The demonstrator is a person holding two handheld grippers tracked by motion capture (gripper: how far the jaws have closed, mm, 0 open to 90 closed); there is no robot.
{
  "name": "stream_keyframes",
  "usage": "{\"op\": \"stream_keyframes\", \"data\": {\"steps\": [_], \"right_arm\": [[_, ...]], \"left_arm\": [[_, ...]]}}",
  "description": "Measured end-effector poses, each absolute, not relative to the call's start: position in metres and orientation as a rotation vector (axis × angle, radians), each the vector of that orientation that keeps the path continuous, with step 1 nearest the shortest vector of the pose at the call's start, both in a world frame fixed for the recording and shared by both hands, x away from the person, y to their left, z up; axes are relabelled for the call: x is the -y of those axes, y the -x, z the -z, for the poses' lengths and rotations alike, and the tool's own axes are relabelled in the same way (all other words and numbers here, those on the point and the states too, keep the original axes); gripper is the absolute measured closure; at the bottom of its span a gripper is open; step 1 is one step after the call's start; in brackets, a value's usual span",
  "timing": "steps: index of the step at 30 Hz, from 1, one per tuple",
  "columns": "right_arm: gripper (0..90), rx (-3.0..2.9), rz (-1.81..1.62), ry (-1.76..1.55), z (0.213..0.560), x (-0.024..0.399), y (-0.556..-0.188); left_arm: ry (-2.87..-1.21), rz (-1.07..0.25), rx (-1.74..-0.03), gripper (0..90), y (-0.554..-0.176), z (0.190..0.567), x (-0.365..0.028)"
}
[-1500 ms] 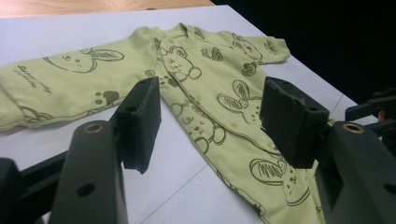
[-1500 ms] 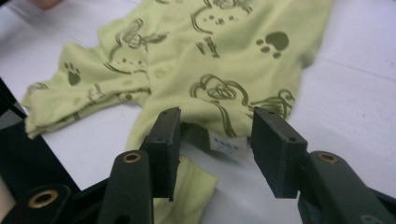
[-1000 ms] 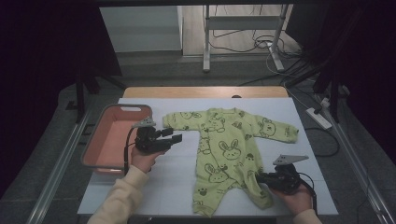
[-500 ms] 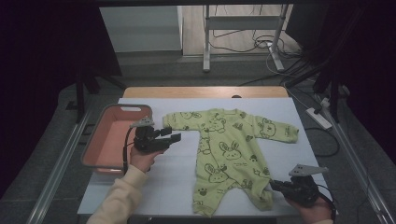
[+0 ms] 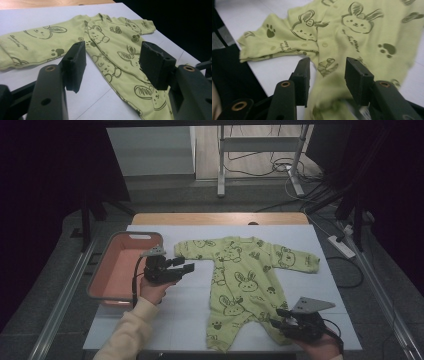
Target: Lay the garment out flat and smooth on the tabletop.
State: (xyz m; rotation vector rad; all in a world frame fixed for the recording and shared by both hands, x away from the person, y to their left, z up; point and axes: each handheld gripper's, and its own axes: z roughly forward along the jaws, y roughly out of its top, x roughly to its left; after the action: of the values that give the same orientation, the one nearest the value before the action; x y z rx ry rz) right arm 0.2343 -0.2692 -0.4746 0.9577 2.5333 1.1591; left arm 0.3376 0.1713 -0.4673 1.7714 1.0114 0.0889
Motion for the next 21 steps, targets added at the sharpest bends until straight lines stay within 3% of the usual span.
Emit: {"op": "stream_keyframes", "data": {"steps": [14,17,21], "right_arm": [[50.0,-2.645,-0.887,-1.064,0.511,0.251,-0.278],[54.5,-2.640,-0.881,-1.079,0.511,0.251,-0.280],[77.4,-2.667,-0.878,-1.085,0.510,0.252,-0.278]], "left_arm": [[-1.774,-0.085,-1.011,38.7,-0.337,0.468,-0.170],[-1.774,-0.085,-1.010,38.7,-0.337,0.468,-0.170],[-1.775,-0.084,-1.012,38.7,-0.337,0.468,-0.171]]}}
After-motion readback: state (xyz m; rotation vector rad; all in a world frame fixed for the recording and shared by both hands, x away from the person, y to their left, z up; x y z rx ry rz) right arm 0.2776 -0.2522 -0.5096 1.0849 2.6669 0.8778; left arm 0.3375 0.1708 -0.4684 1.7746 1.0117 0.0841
